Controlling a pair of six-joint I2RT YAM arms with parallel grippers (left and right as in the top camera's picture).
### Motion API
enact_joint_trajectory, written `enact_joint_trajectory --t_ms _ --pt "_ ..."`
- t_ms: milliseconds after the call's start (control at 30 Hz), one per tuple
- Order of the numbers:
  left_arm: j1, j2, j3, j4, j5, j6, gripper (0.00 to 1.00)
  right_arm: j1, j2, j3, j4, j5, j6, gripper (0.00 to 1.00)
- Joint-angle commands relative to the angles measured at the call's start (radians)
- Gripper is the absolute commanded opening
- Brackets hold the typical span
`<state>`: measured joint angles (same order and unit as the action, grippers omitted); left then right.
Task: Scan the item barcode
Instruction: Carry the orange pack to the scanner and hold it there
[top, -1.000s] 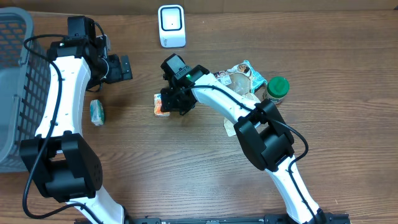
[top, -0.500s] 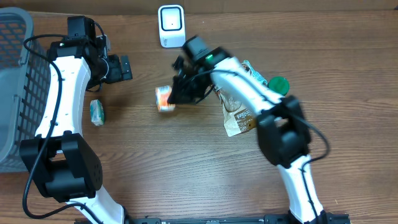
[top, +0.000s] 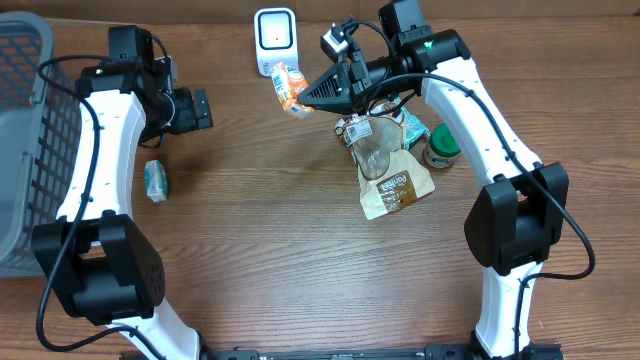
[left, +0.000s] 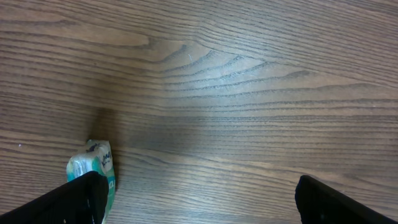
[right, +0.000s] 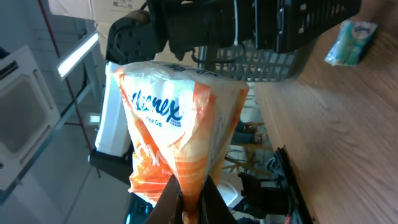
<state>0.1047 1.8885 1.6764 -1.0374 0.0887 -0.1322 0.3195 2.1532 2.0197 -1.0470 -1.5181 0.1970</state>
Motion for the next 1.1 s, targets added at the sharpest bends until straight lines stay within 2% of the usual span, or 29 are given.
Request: enact_joint_trajectory --t_ms 0,100,300,333,367,400,567,667,833,933,1067 --pt "-0.007 -0.012 0.010 -0.002 -0.011 0.001 1.00 -0.003 -0.012 0.013 0.013 -0.046 -0.015 0.04" --pt "-0.007 -0.012 0.010 -0.002 -0.011 0.001 1.00 -0.001 -0.012 0.013 0.016 0.022 0.030 0.04" --pt "-0.007 -0.012 0.010 -0.002 -0.011 0.001 1.00 0.004 -0.012 0.069 -0.055 0.384 0.121 0.04" --pt "-0.007 -0.012 0.010 -0.002 -0.011 0.001 1.00 0.013 -0.012 0.141 -0.128 0.542 0.122 0.04" --pt "-0.007 -0.012 0.010 -0.002 -0.011 0.001 0.99 0.016 -0.012 0.161 -0.146 0.583 0.121 0.04" --pt "-0.007 -0.012 0.010 -0.002 -0.011 0.001 1.00 0.030 -0.012 0.261 -0.222 0.772 0.122 0.04" --pt "-0.007 -0.012 0.010 -0.002 -0.011 0.001 0.99 0.080 -0.012 0.467 -0.286 1.194 0.121 0.04" --pt "-0.007 -0.012 0.010 -0.002 -0.011 0.001 1.00 0.131 -0.012 0.495 -0.175 1.453 0.051 0.04" --pt "-0.007 -0.012 0.010 -0.002 -0.011 0.001 1.00 0.230 0.032 0.478 0.072 1.852 -0.159 0.04" --pt "-0.007 -0.012 0.010 -0.002 -0.011 0.001 1.00 0.261 0.085 0.455 0.270 1.948 -0.268 0.04" --pt "-0.007 -0.012 0.010 -0.002 -0.011 0.001 1.00 0.264 0.176 0.449 0.448 1.947 -0.436 0.04"
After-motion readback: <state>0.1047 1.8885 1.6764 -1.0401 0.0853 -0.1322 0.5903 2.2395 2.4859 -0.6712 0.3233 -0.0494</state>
